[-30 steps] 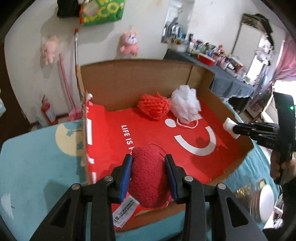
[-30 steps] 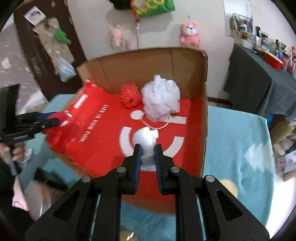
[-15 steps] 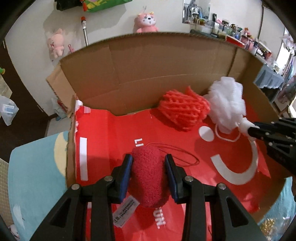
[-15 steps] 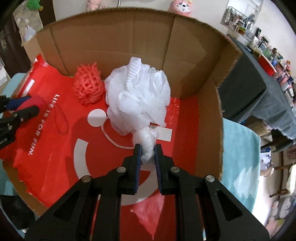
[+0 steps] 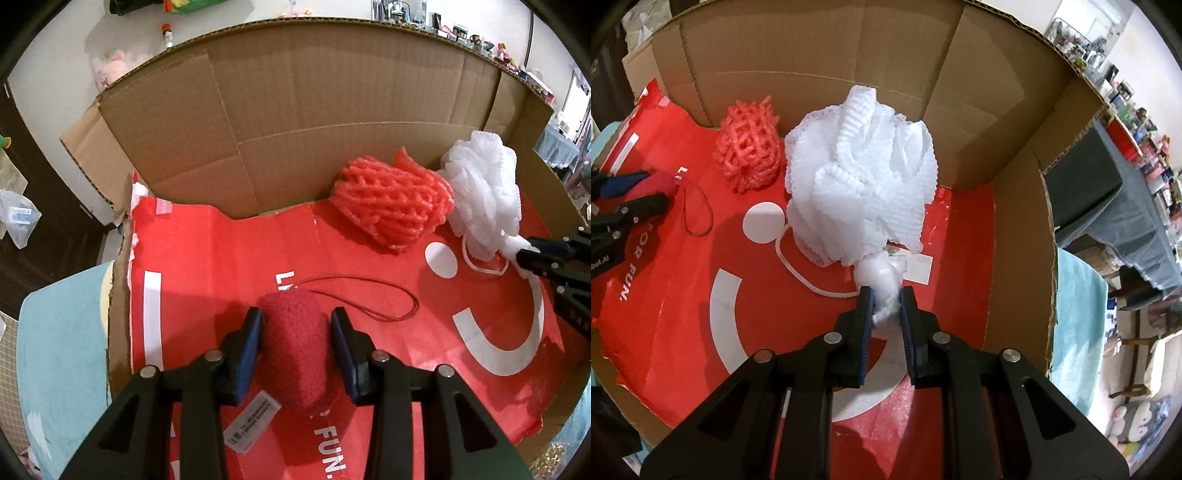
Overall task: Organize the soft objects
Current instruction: 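Carry the red pouch and white cloth over the box and lower them inside, then open both tools to release the pouch and cloth in the box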
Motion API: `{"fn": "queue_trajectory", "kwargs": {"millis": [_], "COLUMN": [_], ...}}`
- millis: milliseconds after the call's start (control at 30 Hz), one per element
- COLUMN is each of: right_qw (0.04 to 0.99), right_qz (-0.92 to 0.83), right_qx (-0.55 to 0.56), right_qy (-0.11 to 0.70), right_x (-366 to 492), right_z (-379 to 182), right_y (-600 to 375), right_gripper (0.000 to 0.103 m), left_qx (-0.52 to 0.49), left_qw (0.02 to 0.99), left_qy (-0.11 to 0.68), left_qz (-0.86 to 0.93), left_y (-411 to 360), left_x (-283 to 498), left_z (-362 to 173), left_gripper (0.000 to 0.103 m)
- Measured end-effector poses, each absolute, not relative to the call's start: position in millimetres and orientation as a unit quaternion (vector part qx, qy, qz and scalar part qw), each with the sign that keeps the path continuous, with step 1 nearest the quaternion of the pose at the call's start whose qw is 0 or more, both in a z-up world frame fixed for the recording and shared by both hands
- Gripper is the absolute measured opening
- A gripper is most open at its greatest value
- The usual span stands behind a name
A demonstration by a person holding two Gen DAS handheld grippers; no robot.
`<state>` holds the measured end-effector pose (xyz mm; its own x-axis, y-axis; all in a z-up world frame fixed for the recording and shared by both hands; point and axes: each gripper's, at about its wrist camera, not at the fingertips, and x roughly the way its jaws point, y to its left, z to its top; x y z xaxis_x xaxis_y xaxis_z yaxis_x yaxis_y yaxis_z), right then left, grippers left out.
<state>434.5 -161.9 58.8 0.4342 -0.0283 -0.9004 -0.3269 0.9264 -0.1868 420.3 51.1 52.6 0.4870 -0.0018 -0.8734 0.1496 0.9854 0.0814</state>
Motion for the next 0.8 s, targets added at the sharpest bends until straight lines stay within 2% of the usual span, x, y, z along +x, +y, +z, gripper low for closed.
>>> {"fn": "queue_trajectory", "kwargs": {"millis": [100,267,367,400,467,533,800], "right_qw": [0.827,0.829,0.830,0.832,0.837,0.844,0.865], "right_qz": [0.090,0.090,0.091,0.097,0.102,0.099,0.101], "right_qx": [-0.178,-0.183,-0.187,-0.185,-0.184,-0.193,-0.169], "right_qy": [0.525,0.521,0.518,0.515,0.506,0.490,0.461], "right_x": [431.4,430.2,425.8,423.8,417.5,410.5,380.9], "right_z": [57.7,61.4,64.7,66.1,70.9,79.0,119.7], "right_y": [-152.2,-144.0,-142.3,-141.7,-138.9,-133.8,-130.5], "right_gripper": [0.016,0.019,0.040,0.044,0.050,0.063,0.066], "left_qx": [0.071,0.060,0.056,0.056,0.052,0.044,0.021], "left_qw": [0.859,0.868,0.871,0.872,0.877,0.883,0.910], "left_qy": [0.505,0.490,0.486,0.483,0.475,0.465,0.408], "left_qz": [-0.043,-0.045,-0.051,-0.049,-0.052,-0.056,-0.063], "left_y": [51.1,57.7,54.7,55.1,56.6,58.2,53.7], "left_x": [421.6,414.1,403.4,401.1,396.0,387.5,347.4], "left_z": [53.1,60.9,67.1,69.1,74.7,82.1,126.0], "left_gripper": [0.047,0.066,0.067,0.067,0.072,0.079,0.095]}}
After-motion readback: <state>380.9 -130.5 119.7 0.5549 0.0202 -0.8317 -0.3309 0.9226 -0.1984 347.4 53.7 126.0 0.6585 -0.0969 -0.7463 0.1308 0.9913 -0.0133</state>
